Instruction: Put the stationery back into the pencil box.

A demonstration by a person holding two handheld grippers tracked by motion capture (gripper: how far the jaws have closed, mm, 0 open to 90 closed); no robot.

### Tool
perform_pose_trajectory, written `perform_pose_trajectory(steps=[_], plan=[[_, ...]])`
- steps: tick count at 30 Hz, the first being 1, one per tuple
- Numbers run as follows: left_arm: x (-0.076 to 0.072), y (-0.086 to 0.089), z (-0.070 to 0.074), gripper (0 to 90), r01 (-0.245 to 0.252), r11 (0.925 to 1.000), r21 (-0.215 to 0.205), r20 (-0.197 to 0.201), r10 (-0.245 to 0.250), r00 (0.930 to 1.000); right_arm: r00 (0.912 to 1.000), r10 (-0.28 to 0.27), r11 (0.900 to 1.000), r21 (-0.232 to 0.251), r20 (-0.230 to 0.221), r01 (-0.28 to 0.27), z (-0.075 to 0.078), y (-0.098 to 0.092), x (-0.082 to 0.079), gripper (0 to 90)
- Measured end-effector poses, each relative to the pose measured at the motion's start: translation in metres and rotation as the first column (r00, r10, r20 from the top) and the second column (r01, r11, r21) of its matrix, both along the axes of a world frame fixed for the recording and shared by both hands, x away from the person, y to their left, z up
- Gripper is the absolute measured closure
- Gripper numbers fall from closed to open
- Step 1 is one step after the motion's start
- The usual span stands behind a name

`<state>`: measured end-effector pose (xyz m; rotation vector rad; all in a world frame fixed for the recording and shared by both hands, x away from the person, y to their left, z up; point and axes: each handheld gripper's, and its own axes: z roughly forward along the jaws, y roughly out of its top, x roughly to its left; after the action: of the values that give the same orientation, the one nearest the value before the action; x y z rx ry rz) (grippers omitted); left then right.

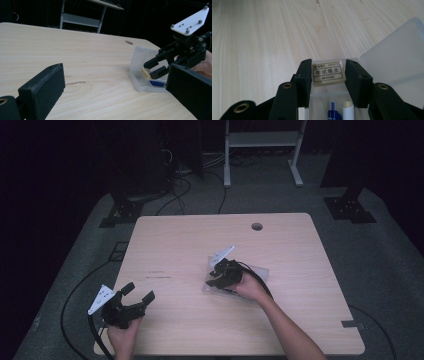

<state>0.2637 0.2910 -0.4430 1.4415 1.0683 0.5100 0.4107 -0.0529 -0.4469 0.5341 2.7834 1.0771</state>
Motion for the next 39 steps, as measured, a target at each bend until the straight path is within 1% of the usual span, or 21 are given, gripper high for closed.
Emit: perform_pose_trajectory(steps=[7, 9, 15, 16, 17, 23, 27, 32, 39], plan=[[0.0, 0.0, 0.0, 1.2, -0.001, 1.0, 0.001, 0.001, 0.001, 1.0, 0.9998, -0.013, 1.0, -0.009, -0.018, 0.013, -0.005, 0.001, 0.003, 57.3], [0.0, 0.0, 0.0, 1.1, 0.0, 1.0, 0.001, 0.0, 0.0, 1.0, 0.9999, -0.007, 1.0, -0.012, -0.014, 0.007, -0.007, 0.001, 0.005, 57.2], [0.0, 0.0, 0.0, 1.1, 0.0, 1.0, 0.0, 0.0, 0.0, 1.0, 0.9997, -0.013, 1.0, -0.022, -0.02, 0.013, -0.011, 0.003, 0.006, 57.2], [0.0, 0.0, 0.0, 1.1, 0.0, 1.0, 0.0, 0.0, 0.0, 1.0, 0.9992, -0.026, 1.0, -0.018, -0.031, 0.025, -0.011, 0.003, 0.006, 57.2], [0.0, 0.0, 0.0, 1.1, 0.0, 1.0, 0.0, 0.0, 0.0, 1.0, 0.9992, -0.027, 0.999, -0.018, -0.031, 0.026, -0.011, 0.003, 0.007, 57.2], [0.0, 0.0, 0.0, 1.2, 0.001, 1.0, 0.0, -0.001, -0.001, 1.0, 0.9996, -0.015, 1.0, -0.022, -0.022, 0.014, -0.012, 0.004, 0.009, 57.1], [0.0, 0.0, 0.0, 1.1, 0.0, 1.0, 0.001, 0.0, 0.0, 1.0, 0.9987, -0.029, 0.999, -0.024, -0.043, 0.028, -0.014, 0.005, 0.009, 57.0], [0.0, 0.0, 0.0, 1.2, -0.001, 1.0, -0.002, -0.002, 0.001, 1.0, 0.9989, -0.025, 0.999, -0.027, -0.04, 0.023, -0.016, 0.006, 0.01, 57.0], [0.001, 0.0, -0.001, 1.2, -0.004, 1.0, -0.001, -0.004, 0.004, 1.0, 0.9986, -0.022, 0.999, -0.027, -0.048, 0.021, -0.017, 0.006, 0.011, 56.9]])
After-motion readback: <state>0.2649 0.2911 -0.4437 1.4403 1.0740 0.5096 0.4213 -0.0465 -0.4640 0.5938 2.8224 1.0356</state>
